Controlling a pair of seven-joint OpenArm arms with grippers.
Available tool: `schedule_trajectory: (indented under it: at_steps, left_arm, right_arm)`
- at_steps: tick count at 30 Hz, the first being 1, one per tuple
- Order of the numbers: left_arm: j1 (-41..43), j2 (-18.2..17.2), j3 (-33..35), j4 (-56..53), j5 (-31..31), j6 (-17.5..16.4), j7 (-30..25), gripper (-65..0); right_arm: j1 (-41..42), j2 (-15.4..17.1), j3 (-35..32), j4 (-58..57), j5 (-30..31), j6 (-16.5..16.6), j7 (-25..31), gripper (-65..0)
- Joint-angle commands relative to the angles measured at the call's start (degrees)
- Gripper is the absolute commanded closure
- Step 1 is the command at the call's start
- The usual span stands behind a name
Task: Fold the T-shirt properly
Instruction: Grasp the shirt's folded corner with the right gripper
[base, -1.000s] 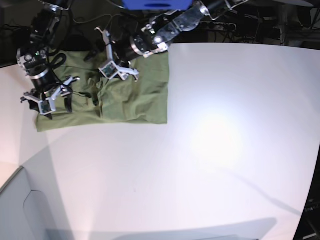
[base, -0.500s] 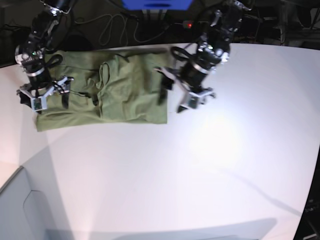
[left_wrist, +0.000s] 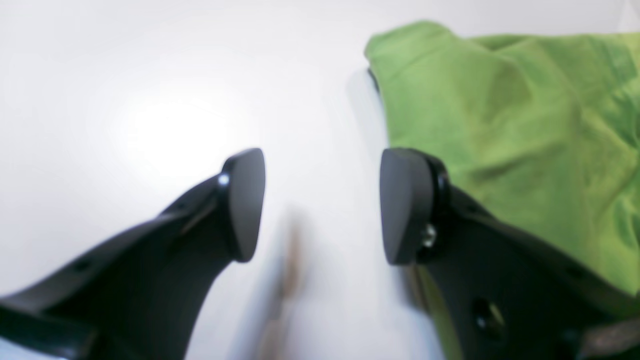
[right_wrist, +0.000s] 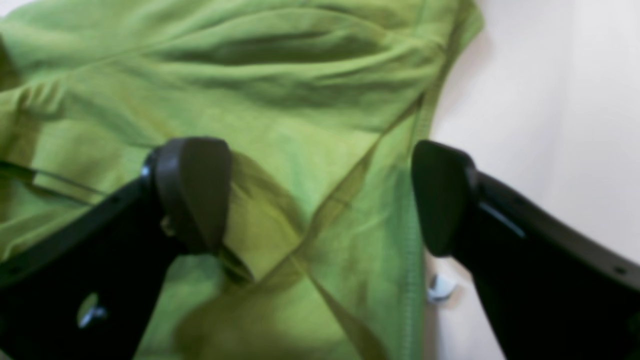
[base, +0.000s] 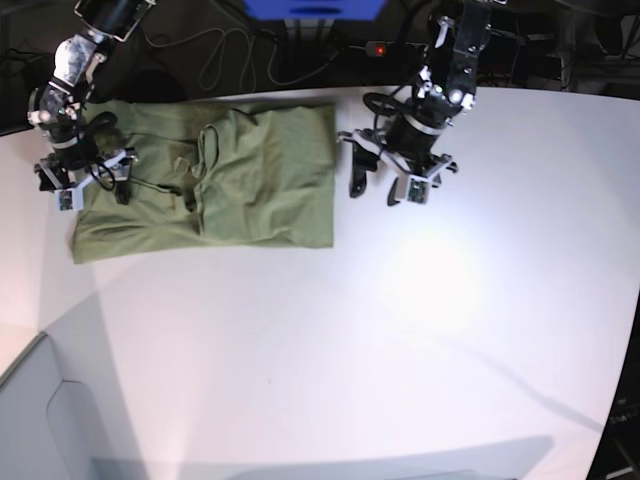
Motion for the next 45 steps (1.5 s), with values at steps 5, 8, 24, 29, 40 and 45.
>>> schedule_trajectory:
  at_steps: [5, 8, 24, 29, 40, 45]
  left_arm:
    - [0.79, -0.06, 0.09, 1.39, -0.26, -0.08, -1.34, -35.2]
    - [1.41, 0.02, 0.26, 3.77, -0.26, -0.08, -1.42, -35.2]
    - [0.88, 1.61, 0.7, 4.12, -0.26, -0.08, -1.07, -35.2]
    - [1.85, 1.43, 0.17, 4.12, -0.26, -0.08, -1.16, -35.1]
    - [2.81, -0.68, -0.18, 4.21, -0.17, 0.19, -1.42, -35.1]
    - [3.25, -0.06, -2.9, 4.21, -0.17, 0.01, -1.42, -35.1]
  right_arm:
    - [0.25, 1.47, 2.69, 0.28, 0.43, 0.39, 0.65, -55.3]
    - [0.25, 1.55, 4.01, 0.19, 0.52, 0.39, 0.65, -55.3]
    - [0.34, 1.55, 3.84, 0.01, 0.35, 0.39, 0.65, -55.2]
    - [1.66, 1.73, 3.75, -2.62, 0.35, 0.57, -1.1, -55.1]
    - [3.15, 2.78, 3.57, -9.39, 0.26, 1.62, -3.21, -47.1]
    - [3.24, 2.78, 3.22, -9.13, 0.26, 4.79, -3.57, -26.9]
